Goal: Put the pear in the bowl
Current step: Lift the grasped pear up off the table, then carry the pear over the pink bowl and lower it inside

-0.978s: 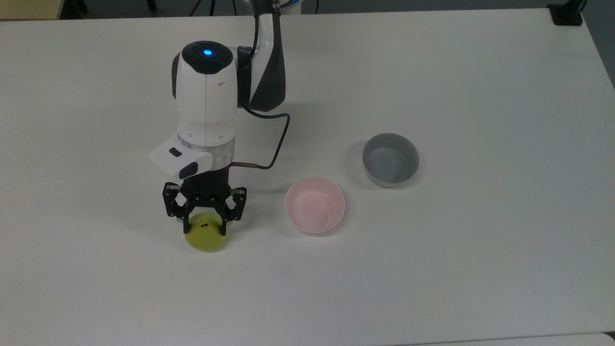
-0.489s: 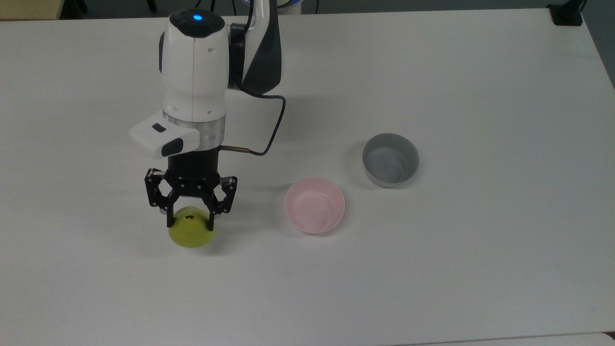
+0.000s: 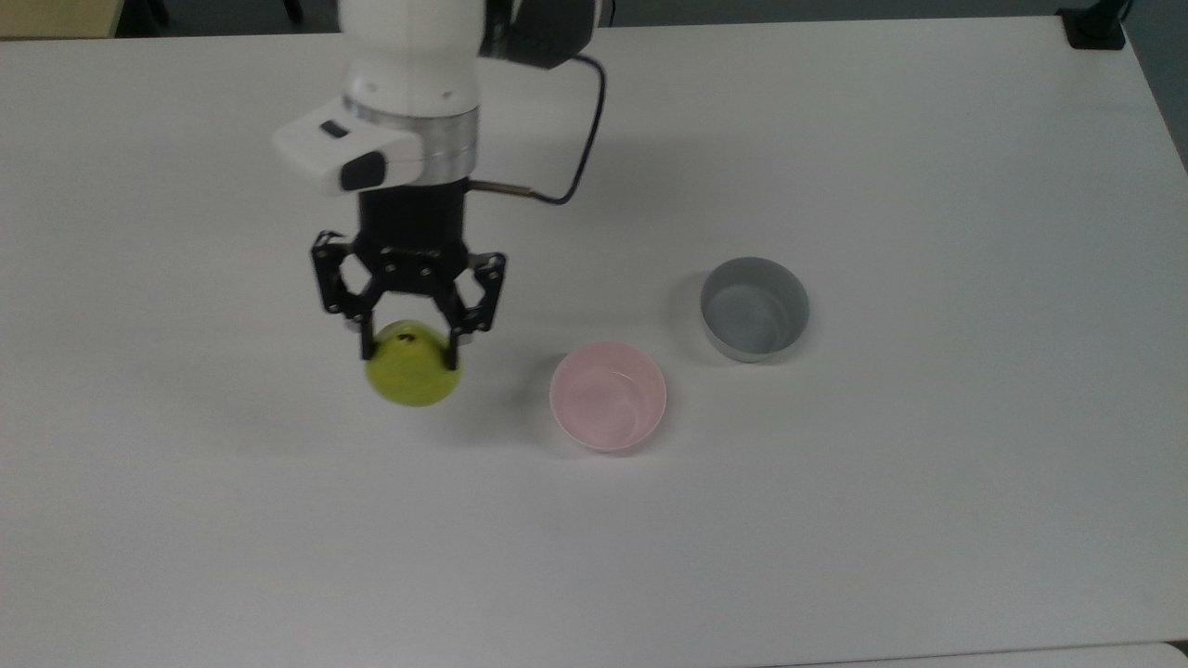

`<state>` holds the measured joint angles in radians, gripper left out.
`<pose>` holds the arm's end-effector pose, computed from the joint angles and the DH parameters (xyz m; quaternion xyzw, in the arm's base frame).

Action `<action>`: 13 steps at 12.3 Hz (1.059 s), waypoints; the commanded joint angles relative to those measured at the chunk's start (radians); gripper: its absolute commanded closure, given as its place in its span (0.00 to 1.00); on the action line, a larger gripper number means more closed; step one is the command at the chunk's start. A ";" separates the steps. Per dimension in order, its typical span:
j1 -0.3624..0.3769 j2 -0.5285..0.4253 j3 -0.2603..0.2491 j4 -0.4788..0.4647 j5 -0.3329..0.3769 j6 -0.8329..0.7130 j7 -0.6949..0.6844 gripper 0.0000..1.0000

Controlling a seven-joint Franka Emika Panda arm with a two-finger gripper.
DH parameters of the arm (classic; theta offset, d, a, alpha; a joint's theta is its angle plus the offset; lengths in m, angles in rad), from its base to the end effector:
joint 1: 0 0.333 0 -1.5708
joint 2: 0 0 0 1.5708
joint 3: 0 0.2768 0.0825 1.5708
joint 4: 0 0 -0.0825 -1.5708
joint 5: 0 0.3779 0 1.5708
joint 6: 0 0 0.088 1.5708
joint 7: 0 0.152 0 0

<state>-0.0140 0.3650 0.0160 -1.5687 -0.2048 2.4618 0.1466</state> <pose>0.7112 -0.0053 0.4187 0.9623 -0.0108 0.2650 0.0607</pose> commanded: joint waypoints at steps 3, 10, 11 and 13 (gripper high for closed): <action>0.156 -0.061 -0.010 -0.090 0.010 -0.037 0.162 0.56; 0.221 0.034 -0.010 -0.109 -0.002 -0.020 0.212 0.56; 0.221 0.049 -0.010 -0.108 -0.004 -0.012 0.212 0.56; 0.221 0.074 -0.010 -0.116 -0.002 0.069 0.212 0.56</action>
<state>0.1898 0.4257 0.0200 -1.6707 -0.2050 2.4608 0.3399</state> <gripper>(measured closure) 0.322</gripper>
